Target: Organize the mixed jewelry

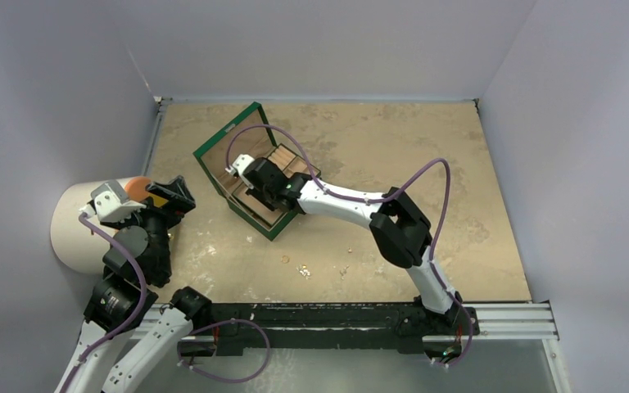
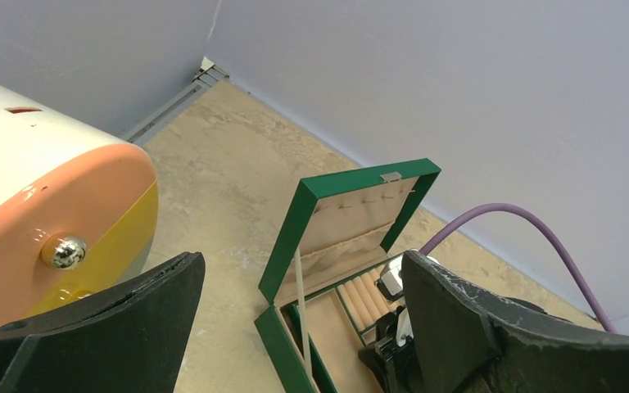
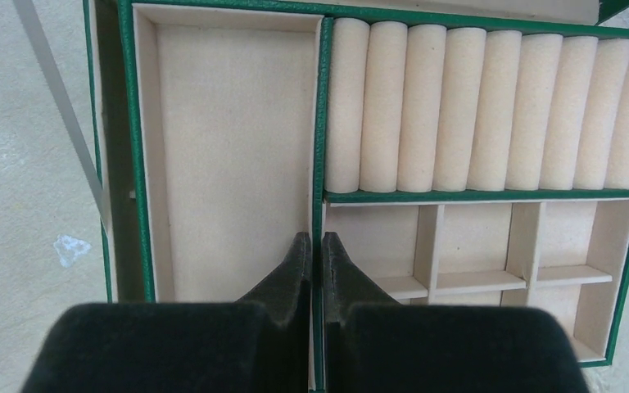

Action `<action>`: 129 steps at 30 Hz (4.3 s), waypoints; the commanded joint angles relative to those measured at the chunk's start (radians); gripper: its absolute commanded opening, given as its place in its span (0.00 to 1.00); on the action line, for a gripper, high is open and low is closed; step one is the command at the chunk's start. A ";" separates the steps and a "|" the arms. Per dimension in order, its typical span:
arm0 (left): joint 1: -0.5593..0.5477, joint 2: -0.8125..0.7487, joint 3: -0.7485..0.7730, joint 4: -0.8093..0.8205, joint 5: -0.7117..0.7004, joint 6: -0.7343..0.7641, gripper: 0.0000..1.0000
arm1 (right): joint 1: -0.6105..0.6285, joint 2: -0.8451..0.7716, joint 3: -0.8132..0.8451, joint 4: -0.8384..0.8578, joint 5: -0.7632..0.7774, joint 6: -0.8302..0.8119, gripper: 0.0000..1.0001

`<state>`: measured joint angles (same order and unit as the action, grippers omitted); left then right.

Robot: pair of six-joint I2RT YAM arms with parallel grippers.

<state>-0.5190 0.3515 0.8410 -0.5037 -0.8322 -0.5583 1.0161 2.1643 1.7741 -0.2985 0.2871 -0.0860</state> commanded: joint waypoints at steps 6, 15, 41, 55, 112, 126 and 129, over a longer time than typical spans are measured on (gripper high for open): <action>0.013 0.010 0.001 0.031 0.019 -0.003 0.89 | 0.021 -0.080 0.001 -0.022 0.025 0.014 0.00; 0.014 0.012 0.001 0.031 0.022 -0.003 0.89 | 0.022 -0.035 0.036 -0.026 -0.032 0.047 0.00; 0.019 0.021 -0.001 0.033 0.030 -0.003 0.89 | 0.024 0.043 0.023 -0.036 -0.170 0.144 0.00; 0.022 0.032 -0.001 0.034 0.036 -0.001 0.89 | 0.020 -0.043 -0.028 -0.006 -0.089 0.150 0.47; 0.047 0.075 -0.007 0.051 0.096 0.009 0.90 | -0.353 -0.072 -0.135 -0.110 0.169 1.142 0.37; 0.047 0.080 -0.007 0.050 0.098 0.009 0.90 | -0.370 -0.034 -0.142 -0.115 0.139 1.169 0.35; 0.047 0.082 -0.007 0.051 0.098 0.009 0.90 | -0.372 -0.031 -0.146 -0.118 0.140 1.173 0.34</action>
<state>-0.4782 0.4324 0.8356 -0.4942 -0.7418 -0.5575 0.6518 2.1345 1.5997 -0.3927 0.4232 1.0557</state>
